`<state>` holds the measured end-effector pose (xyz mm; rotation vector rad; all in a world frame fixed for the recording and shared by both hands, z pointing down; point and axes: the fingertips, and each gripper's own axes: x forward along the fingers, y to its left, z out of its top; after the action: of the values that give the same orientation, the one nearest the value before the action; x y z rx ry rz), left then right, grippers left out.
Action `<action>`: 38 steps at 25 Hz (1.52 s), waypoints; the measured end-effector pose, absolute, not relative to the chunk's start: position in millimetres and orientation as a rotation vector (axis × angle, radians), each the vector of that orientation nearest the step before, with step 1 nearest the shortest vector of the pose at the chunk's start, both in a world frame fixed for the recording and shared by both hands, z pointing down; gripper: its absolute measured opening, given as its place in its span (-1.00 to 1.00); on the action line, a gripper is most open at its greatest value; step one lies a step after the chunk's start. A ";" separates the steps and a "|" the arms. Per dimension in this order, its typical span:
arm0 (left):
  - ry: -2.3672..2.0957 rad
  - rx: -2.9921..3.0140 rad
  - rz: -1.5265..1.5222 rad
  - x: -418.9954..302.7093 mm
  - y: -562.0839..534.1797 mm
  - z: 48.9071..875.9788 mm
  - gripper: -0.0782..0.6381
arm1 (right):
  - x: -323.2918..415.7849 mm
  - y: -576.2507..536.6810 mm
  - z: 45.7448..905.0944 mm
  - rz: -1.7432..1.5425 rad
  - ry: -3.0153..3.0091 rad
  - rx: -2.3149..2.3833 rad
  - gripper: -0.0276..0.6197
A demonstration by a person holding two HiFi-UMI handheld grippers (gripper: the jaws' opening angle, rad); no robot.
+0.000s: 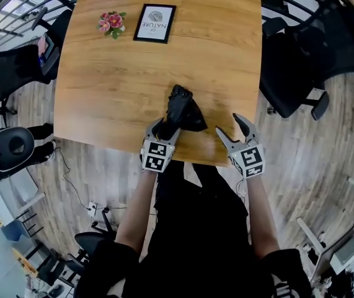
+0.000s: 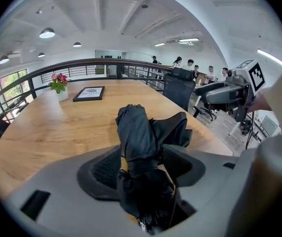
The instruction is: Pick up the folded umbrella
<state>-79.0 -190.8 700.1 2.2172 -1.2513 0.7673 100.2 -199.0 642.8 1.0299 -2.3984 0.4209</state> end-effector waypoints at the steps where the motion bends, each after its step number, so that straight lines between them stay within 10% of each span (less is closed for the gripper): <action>1: -1.251 2.207 0.773 -79.3 -191.3 703.2 0.01 | 97.3 -199.1 641.6 0.424 -2.403 1.027 0.02; 38: -1.107 2.097 0.703 -68.1 -198.6 743.5 0.00 | 55.6 -183.7 653.6 0.495 -2.401 0.902 0.02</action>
<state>-68.1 -198.6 743.5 2.0975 -1.1071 0.7033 55.6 -183.7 653.6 0.9025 -2.4006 0.4953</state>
